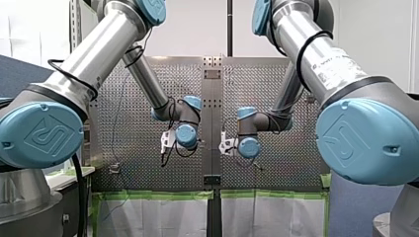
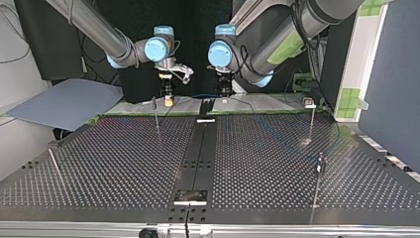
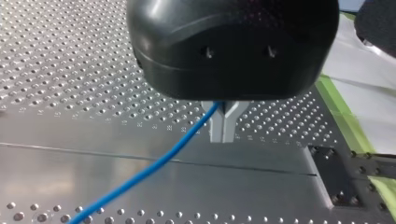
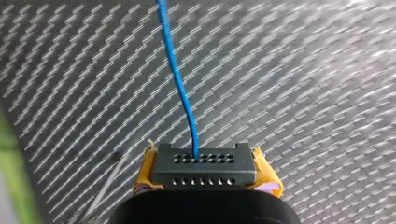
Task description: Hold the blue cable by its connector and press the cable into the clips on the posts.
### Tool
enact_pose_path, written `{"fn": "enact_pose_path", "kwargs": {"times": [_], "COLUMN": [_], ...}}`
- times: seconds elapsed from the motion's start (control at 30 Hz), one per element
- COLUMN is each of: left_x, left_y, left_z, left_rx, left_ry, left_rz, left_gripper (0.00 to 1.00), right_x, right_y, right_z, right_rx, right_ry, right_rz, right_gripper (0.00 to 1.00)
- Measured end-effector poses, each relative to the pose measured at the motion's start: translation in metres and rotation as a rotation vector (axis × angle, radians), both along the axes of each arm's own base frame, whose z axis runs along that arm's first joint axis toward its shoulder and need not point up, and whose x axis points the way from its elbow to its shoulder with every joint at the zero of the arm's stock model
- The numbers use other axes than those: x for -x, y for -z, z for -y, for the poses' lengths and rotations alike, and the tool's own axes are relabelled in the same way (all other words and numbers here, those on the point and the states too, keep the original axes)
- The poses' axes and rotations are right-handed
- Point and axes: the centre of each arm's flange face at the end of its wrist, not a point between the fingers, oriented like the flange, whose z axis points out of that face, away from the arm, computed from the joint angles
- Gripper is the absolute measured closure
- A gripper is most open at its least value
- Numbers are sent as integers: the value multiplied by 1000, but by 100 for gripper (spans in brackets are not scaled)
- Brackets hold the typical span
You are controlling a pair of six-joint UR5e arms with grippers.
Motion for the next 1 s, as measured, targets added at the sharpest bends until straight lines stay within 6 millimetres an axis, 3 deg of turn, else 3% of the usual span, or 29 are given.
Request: {"fn": "enact_pose_path", "kwargs": {"times": [0.13, 0.37, 0.63, 1.0], "left_x": [-1, -4, -1, -1], "left_y": [3, 23, 62, 99], "left_z": [3, 18, 31, 52], "left_rx": [5, 16, 4, 7], "left_ry": [8, 34, 70, 110], "left_rz": [6, 15, -8, -22], "left_gripper": [100, 100, 100, 100], "right_x": [21, 54, 85, 130], "right_y": [39, 87, 106, 119], "right_z": [-11, -28, -37, -43], "right_rx": [-26, -78, -108, -139], "right_ry": [51, 111, 138, 146], "right_rz": [-55, -86, -35, -41], "right_gripper": [100, 100, 100, 100]}}
